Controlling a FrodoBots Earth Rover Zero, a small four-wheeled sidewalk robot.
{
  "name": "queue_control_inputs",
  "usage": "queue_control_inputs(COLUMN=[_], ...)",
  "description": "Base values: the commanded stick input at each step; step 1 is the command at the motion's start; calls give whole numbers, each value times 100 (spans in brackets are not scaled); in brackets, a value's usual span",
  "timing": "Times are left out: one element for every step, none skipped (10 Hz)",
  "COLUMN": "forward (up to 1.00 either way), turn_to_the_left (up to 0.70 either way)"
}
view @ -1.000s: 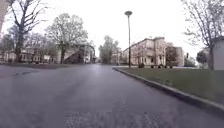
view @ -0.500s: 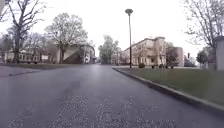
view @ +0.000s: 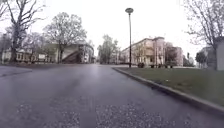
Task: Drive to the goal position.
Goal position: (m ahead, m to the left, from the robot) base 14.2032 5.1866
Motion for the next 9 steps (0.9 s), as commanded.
queue_control_inputs(forward=[85,85,85,85,85,85,85,85,85], turn_to_the_left=[0,0,0,0,0,0,0,0,0])
